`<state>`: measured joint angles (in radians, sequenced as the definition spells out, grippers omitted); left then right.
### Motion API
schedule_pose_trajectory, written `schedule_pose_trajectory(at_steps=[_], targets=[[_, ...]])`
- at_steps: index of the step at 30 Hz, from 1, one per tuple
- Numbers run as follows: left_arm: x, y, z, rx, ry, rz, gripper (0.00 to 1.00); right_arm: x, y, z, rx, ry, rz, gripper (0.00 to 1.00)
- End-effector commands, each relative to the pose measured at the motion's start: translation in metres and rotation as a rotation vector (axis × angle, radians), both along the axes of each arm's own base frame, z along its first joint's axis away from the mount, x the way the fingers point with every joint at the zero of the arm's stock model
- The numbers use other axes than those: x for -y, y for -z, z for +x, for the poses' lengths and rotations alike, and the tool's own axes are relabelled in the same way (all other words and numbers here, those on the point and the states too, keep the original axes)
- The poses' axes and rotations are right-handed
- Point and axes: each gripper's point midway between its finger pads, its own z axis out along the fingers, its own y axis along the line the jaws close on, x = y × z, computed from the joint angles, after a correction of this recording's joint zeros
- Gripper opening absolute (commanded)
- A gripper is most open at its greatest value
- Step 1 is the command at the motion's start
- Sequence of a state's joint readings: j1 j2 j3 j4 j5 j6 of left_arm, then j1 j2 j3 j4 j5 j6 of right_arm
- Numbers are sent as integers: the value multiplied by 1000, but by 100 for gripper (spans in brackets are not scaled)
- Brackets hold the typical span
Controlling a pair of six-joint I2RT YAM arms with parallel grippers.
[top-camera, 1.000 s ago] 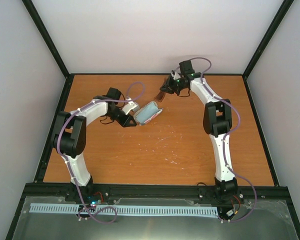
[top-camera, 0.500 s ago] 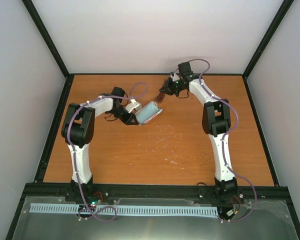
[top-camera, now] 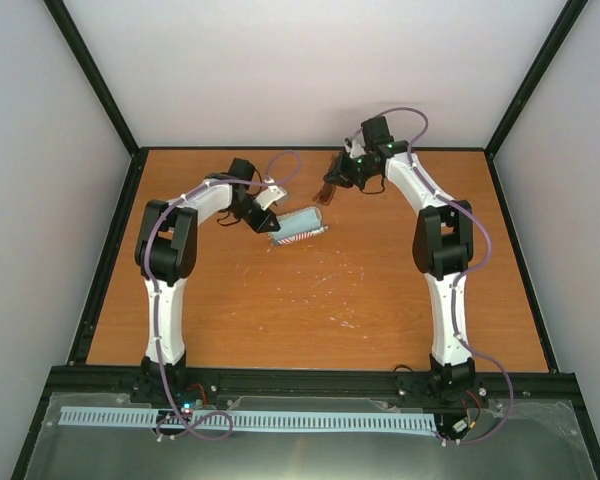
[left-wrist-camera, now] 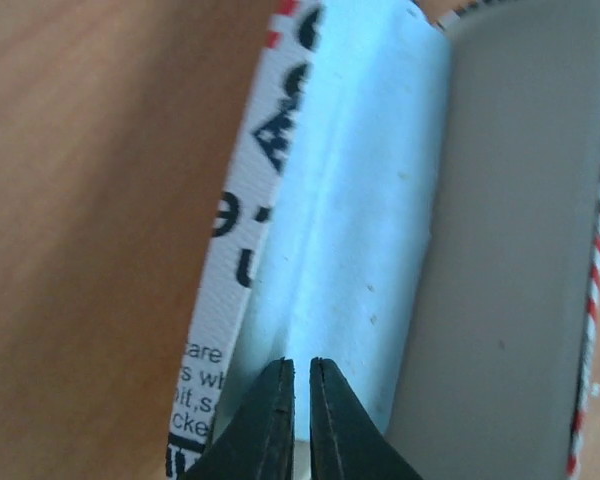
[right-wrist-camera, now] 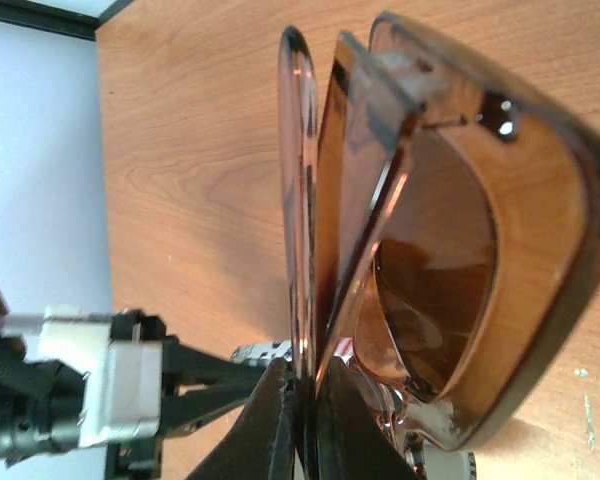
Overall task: Organize the sunglasses
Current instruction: Adjust the sunglasses case at the center of the board.
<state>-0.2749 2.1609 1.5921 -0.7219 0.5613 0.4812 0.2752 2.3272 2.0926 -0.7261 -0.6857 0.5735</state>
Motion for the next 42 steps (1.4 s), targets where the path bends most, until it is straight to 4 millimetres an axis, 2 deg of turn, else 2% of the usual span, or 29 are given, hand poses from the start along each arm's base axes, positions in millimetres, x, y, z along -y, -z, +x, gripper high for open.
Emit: schedule_pose_trajectory(at_steps=[1,6,10,11,12,13,15,17,19,20,22,23,25,29,32,37,42], targets=[[3,-7,29,90,22,12,9,6,-32,-11,68,-21,-28,3],[8,-9,59,140,23,13,10,14,-31,-4,103,4,-81,3],[12,-36,79,241,6,-10,19,14,-20,13,119,19,-103,3],[13,-45,82,265,-1,-15,23,13,-15,17,118,18,-103,3],[13,-55,85,288,-13,-21,30,12,-6,18,104,14,-107,3],[13,-66,87,310,-22,-30,39,9,-9,23,121,9,-102,3],[10,-88,88,351,-48,-45,55,7,1,24,105,-9,-105,3],[7,-111,85,394,-72,-67,61,4,12,19,90,-33,-118,3],[2,-133,76,428,-95,-87,57,3,21,13,74,-57,-135,3],[1,-140,70,433,-103,-95,49,3,24,10,68,-65,-142,3],[-3,-149,54,423,-110,-107,25,4,26,4,67,-76,-159,3],[-4,-148,43,405,-106,-108,19,7,35,-3,45,-79,-177,3],[-7,-138,24,351,-96,-100,11,12,36,-8,43,-84,-199,3],[-16,-93,-12,191,-67,-41,5,12,43,-18,24,-105,-215,3],[-24,-66,-30,107,-43,20,4,7,46,-25,20,-130,-227,3],[-34,-32,-38,4,-20,113,4,-1,47,-33,17,-151,-231,3],[-31,-17,-28,-37,-23,120,5,-7,45,-41,13,-165,-225,3]])
